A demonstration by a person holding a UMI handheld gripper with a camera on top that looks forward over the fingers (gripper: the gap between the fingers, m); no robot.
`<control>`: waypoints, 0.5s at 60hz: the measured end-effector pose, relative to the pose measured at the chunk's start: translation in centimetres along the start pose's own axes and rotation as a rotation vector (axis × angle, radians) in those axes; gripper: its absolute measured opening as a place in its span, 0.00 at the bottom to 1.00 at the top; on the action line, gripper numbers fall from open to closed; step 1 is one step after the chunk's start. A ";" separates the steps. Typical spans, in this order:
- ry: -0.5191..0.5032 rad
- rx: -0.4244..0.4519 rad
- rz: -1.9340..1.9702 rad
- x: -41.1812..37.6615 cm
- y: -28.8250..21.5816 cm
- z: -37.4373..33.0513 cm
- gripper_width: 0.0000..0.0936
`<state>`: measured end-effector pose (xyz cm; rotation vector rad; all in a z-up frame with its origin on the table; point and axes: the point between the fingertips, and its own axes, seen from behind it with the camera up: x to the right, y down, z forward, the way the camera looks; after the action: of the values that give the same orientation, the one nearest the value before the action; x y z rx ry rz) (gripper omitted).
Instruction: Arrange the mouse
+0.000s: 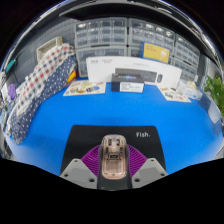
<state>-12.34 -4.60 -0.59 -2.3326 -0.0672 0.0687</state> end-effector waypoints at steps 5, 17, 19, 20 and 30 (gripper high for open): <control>-0.003 0.012 0.006 -0.1 0.8 0.4 0.37; 0.010 0.014 -0.005 0.1 0.6 0.3 0.45; 0.008 0.009 0.002 0.0 0.7 0.2 0.47; 0.007 0.006 0.007 0.0 0.7 0.2 0.48; 0.045 0.015 0.036 1.6 -0.8 -1.9 0.91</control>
<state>-10.64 -5.33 1.23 -2.3191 -0.0018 0.0347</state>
